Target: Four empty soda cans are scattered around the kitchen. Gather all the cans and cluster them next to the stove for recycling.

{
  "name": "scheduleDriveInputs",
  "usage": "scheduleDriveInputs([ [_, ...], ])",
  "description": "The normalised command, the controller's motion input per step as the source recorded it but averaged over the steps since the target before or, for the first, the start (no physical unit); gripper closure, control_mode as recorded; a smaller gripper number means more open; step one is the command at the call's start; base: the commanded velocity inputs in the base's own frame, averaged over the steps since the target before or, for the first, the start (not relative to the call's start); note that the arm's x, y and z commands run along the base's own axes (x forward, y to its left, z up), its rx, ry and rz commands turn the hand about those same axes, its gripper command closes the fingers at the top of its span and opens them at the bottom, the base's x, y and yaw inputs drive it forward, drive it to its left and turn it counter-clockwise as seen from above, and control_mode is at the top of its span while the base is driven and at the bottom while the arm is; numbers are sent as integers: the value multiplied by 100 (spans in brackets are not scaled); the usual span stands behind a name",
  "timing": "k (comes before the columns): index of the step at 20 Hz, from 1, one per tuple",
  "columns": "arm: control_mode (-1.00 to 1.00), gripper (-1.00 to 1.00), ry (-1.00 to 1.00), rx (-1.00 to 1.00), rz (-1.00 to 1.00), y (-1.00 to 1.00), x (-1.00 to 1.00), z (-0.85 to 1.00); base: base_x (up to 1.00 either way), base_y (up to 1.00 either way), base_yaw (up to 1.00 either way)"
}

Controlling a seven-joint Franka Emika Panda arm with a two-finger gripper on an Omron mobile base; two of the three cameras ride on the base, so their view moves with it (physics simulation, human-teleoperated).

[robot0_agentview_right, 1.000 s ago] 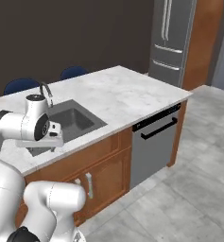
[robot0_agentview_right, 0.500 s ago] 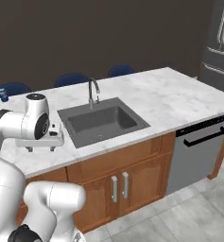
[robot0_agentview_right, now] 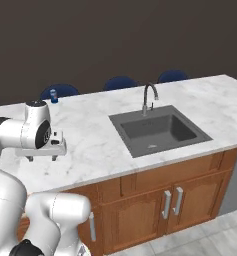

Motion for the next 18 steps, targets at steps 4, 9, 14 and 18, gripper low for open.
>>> scheduleDriveInputs([
  [4,100,-100,0,0,0,0,0,0,0,61,15],
  [9,100,-100,0,0,0,0,0,0,-12,46,4],
  [14,100,-100,0,0,0,0,0,0,-19,66,1],
  [18,100,-100,0,0,0,0,0,0,-26,66,0],
])
